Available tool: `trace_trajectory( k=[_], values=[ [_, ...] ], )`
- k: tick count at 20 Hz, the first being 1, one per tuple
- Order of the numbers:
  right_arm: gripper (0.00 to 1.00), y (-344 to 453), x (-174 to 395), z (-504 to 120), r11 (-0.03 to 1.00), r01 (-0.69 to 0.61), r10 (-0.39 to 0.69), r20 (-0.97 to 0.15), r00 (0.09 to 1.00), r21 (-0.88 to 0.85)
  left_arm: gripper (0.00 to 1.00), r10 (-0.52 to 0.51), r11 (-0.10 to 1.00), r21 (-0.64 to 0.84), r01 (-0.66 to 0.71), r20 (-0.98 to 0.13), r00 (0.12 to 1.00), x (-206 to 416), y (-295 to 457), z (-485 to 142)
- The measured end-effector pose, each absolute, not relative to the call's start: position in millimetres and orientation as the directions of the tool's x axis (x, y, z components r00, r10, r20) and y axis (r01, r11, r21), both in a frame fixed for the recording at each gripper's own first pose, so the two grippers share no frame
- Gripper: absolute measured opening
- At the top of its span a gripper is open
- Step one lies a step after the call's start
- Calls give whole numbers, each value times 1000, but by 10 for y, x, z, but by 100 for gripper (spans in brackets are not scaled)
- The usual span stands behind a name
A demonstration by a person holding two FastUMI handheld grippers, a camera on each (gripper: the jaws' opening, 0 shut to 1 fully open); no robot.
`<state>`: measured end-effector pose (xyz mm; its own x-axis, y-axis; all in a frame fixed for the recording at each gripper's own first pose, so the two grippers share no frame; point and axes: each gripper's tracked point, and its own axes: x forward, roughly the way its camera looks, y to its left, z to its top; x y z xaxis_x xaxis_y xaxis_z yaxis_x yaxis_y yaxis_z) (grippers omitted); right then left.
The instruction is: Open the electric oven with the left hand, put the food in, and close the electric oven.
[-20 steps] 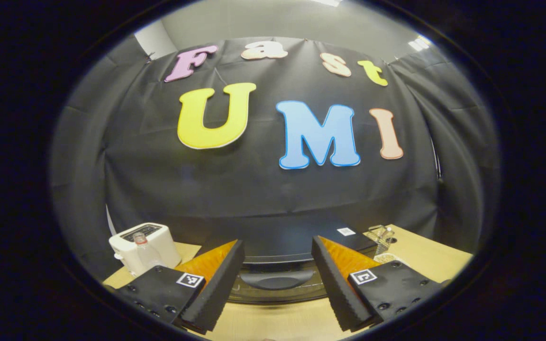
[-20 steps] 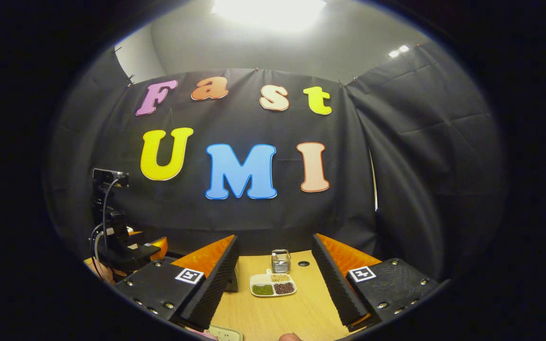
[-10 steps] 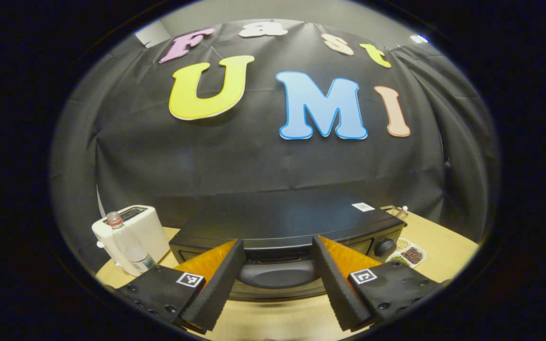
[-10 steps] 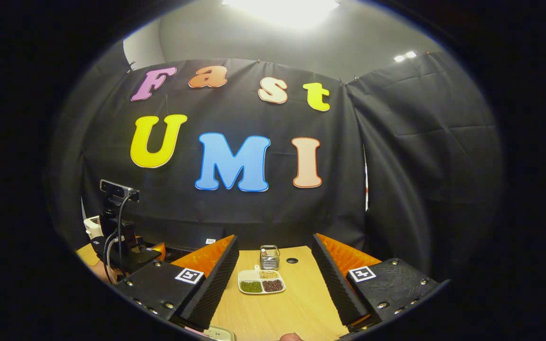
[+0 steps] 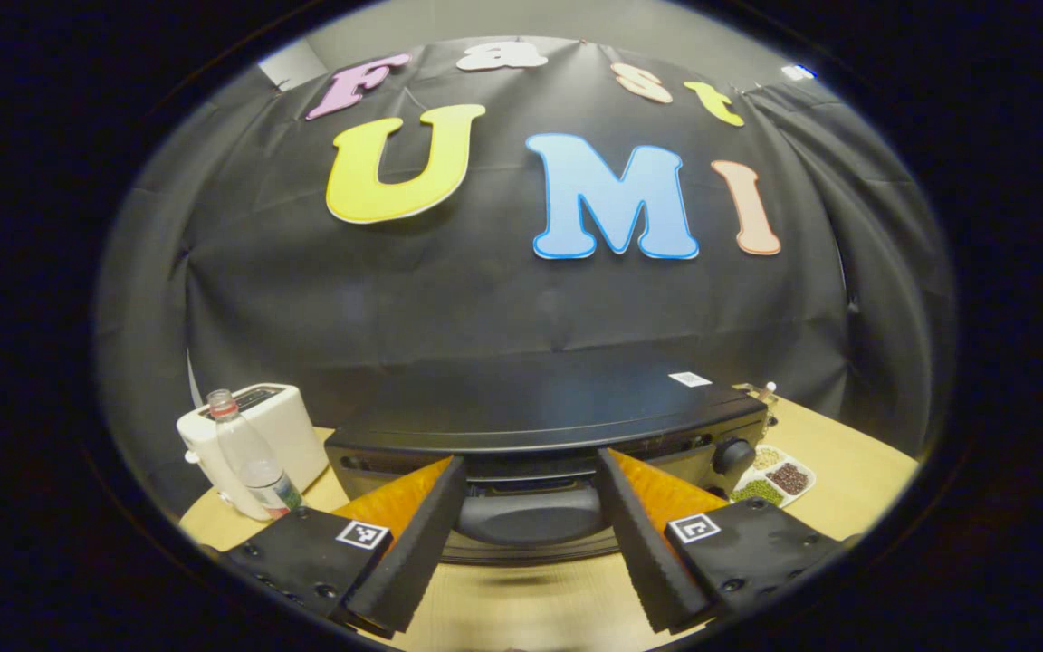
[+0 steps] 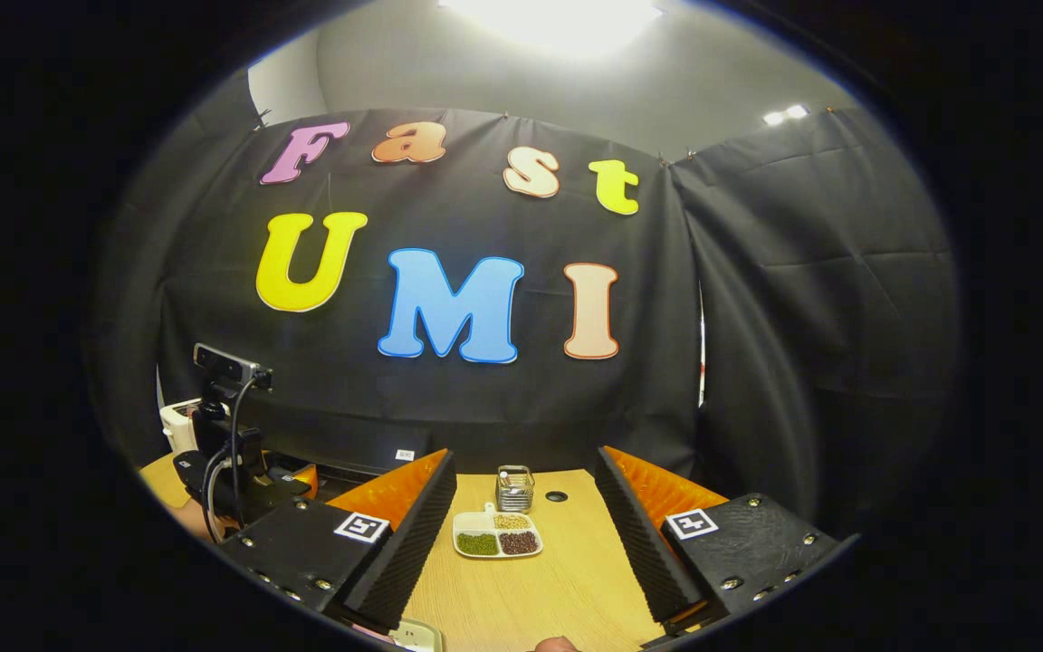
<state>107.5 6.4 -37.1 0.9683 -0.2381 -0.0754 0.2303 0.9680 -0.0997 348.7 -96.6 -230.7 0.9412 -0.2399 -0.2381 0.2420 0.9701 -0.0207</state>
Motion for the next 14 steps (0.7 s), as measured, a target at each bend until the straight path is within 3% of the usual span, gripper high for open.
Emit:
trace_trajectory(
  k=[14],
  values=[
    [95, -79, 860, -349, 976, 207, -212, -73, 975, -60, 100, -216, 975, -13, 223, -316, 924, 2827, -891, -2595]
  ],
)
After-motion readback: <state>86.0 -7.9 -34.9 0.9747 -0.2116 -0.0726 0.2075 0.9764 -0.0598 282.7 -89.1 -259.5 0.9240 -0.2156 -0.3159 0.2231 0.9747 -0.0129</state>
